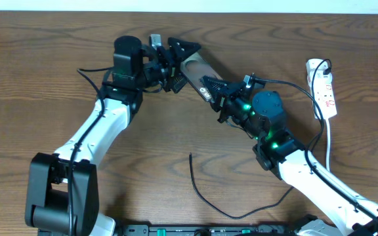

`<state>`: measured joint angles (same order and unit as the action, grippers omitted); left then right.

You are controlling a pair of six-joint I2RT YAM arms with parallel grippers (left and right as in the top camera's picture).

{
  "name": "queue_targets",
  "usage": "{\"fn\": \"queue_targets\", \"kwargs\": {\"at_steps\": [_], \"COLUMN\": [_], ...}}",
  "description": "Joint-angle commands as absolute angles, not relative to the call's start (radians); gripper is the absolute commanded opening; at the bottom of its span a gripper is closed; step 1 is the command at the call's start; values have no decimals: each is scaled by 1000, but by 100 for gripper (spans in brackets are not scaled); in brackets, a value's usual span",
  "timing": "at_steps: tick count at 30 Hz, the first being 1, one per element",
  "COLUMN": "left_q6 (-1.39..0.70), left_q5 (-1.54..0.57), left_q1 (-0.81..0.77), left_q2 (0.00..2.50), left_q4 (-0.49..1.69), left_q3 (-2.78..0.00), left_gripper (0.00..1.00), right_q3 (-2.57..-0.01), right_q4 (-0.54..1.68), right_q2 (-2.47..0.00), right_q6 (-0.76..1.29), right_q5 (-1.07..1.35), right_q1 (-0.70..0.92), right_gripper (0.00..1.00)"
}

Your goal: Plug charger to phone and switch on socket

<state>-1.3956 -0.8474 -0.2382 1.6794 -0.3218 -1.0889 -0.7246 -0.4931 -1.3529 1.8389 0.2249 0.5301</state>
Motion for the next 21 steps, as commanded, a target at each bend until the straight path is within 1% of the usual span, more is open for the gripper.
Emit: {"fn": "queue_targets", "kwargs": {"at_steps": [1, 4, 5, 7, 8, 11, 13, 16, 18, 21], "left_q6": [-1415, -1415, -1416, -1421, -1427, -1427, -1427, -1427, -1427, -1427], "left_q5": [-798, -797, -795, -792, -791, -791, -791, -791, -791, -787], "left_q1": [-244, -243, -243, -243, -243, -243, -243, -243, -243, -243], "left_q2": [1660, 1660, 1660, 1660, 1660, 1660, 1660, 1660, 1660, 1660], "left_q4": [-327, -327, -327, -327, -327, -327, -327, -327, -327, -327], "left_q3": [-1105, -1105, -1105, -1105, -1105, -1105, -1105, -1105, -1105, -1105], "left_gripper": [94, 94, 92, 84, 82, 80, 76, 66, 51, 50], "right_q3": [-742, -742, -742, -742, -742, -742, -742, -742, -742, -742], "right_q4": [-514, -513, -513, -513, -513, -513, -514, -513, -513, -513], "right_q2": [-1347, -1347, -1347, -1346, -1347, -1347, -1347, -1347, -1347, -1347], "right_q6": [1874, 1874, 1874, 1874, 1874, 1874, 1874, 1881, 1881, 1881], "right_q5": [181, 182, 181, 181, 181, 181, 181, 165, 142, 125], "right_q1": [537, 538, 538, 538, 538, 539, 542, 553, 569, 582], "right_gripper": [1, 1, 1, 1, 1, 1, 1, 1, 1, 1]}}
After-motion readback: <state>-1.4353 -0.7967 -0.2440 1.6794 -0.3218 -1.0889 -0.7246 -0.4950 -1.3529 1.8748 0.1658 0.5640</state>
